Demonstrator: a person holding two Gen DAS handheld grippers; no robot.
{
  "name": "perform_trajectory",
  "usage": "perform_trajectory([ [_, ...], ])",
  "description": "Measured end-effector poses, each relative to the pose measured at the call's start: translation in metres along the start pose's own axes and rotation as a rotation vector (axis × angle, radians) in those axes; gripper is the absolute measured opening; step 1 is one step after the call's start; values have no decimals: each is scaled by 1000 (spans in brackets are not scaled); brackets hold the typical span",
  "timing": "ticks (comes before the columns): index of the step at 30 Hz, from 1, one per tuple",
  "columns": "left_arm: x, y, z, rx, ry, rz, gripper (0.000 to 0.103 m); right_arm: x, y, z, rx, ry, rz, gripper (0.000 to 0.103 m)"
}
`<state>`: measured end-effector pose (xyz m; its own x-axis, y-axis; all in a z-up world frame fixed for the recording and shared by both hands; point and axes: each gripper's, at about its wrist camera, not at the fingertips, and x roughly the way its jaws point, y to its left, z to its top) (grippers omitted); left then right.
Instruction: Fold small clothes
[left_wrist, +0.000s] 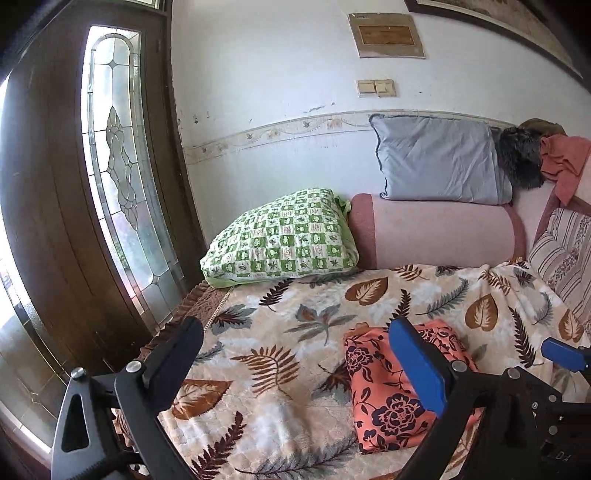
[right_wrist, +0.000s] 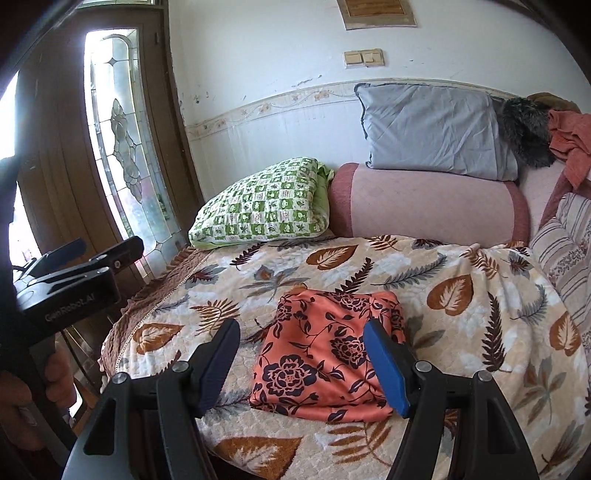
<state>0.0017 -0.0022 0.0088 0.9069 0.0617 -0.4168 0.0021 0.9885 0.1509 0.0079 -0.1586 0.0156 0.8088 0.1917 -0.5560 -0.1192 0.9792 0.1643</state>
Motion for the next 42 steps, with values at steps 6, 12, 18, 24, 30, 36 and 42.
perform_trajectory([
  [6, -3, 1, 0, -2, 1, -18, 100, -1, 4, -1, -8, 6, 5, 73],
  [12, -5, 2, 0, -2, 3, -19, 100, -3, 7, -1, -21, 1, 7, 73],
  [18, -6, 7, 0, -26, 12, -32, 100, -4, 7, -1, -20, 5, 7, 73],
  [24, -6, 9, 0, -32, 15, -42, 100, -4, 9, -1, -33, 8, 9, 73],
  [30, -10, 11, 0, -46, 11, -38, 100, -6, 12, 0, -43, 6, 11, 73],
  [36, -15, 13, 1, -51, 0, -38, 100, -8, 15, 1, -52, -2, 14, 73],
  [42, -16, 15, 1, -66, -11, -70, 100, -6, 18, -1, -62, 4, 21, 73],
])
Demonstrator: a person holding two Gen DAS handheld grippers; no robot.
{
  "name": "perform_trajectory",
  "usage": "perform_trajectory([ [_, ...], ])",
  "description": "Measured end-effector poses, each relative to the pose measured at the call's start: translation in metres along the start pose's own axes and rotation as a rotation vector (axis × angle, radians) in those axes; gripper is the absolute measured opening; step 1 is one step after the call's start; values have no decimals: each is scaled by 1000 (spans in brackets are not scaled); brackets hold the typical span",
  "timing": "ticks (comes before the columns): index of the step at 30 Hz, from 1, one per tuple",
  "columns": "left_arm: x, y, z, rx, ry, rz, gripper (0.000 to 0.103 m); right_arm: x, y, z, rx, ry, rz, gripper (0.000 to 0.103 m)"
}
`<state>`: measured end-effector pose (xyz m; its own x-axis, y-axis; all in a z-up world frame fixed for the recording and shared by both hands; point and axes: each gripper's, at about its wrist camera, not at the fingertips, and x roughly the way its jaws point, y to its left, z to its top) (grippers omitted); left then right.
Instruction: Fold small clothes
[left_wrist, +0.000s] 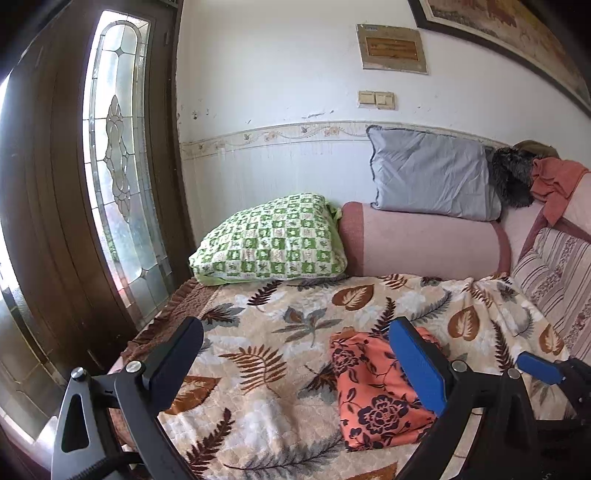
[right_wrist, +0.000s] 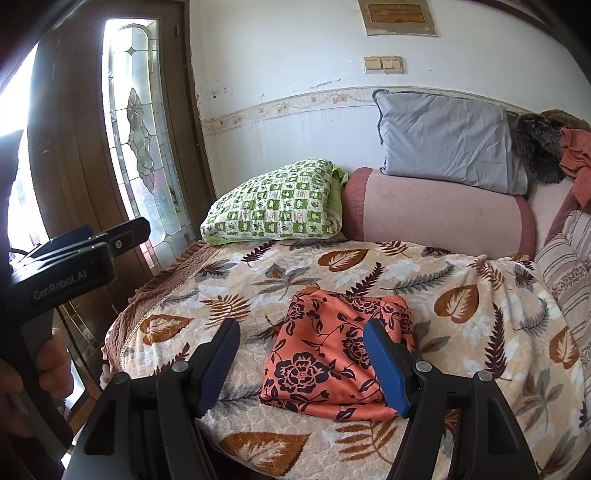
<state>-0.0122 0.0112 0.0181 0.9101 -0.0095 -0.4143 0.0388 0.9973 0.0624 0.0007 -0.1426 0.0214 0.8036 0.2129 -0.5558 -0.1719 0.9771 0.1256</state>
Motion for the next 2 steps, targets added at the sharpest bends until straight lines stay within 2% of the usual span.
perform_trajectory([
  [2, 3, 0, -1, -2, 3, -5, 100, 2, -2, 0, 3, 4, -2, 73],
])
